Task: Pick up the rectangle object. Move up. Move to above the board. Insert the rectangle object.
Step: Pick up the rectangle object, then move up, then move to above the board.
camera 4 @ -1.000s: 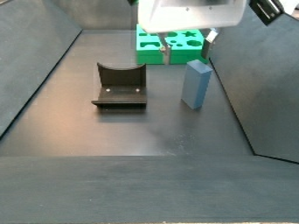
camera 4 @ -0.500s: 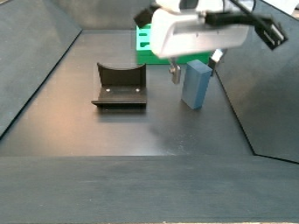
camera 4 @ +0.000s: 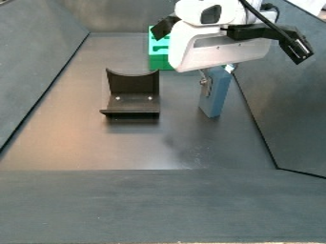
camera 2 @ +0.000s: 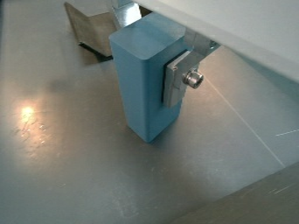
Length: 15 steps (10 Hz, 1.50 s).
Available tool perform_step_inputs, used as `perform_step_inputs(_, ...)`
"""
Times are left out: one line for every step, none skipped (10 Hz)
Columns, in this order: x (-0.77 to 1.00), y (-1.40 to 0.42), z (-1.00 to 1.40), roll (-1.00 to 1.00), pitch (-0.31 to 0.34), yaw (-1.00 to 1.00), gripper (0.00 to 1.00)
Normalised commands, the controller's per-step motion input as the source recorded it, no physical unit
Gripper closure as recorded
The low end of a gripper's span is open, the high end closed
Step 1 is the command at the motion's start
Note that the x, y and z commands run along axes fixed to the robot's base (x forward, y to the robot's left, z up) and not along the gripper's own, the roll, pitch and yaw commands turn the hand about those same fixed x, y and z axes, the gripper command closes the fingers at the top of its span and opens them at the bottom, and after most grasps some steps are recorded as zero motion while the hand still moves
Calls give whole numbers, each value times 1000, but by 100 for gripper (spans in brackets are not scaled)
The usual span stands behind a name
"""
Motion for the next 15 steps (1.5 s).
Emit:
perform_step_inputs(0, 0, 0, 0, 0, 0, 100)
perform_step_inputs(0, 0, 0, 0, 0, 0, 100)
perform_step_inputs(0, 0, 0, 0, 0, 0, 100)
perform_step_inputs(0, 0, 0, 0, 0, 0, 100)
perform_step_inputs(0, 0, 0, 0, 0, 0, 100)
perform_step_inputs(0, 0, 0, 0, 0, 0, 100)
perform_step_inputs(0, 0, 0, 0, 0, 0, 100)
perform_step_inputs(0, 0, 0, 0, 0, 0, 100)
perform_step_inputs(0, 0, 833, 0, 0, 0, 100)
perform_step_inputs(-7, 4, 827, 0, 4, -12, 100)
perform_step_inputs(-40, 8, 718, 9, 33, -17, 100)
perform_step_inputs(-33, 9, 600, 24, 34, -21, 100)
perform_step_inputs(-31, 8, 414, 46, 36, -21, 100)
perform_step_inputs(-29, 10, 268, 61, 38, -21, 100)
perform_step_inputs(266, 34, 1000, -43, -78, 41, 100)
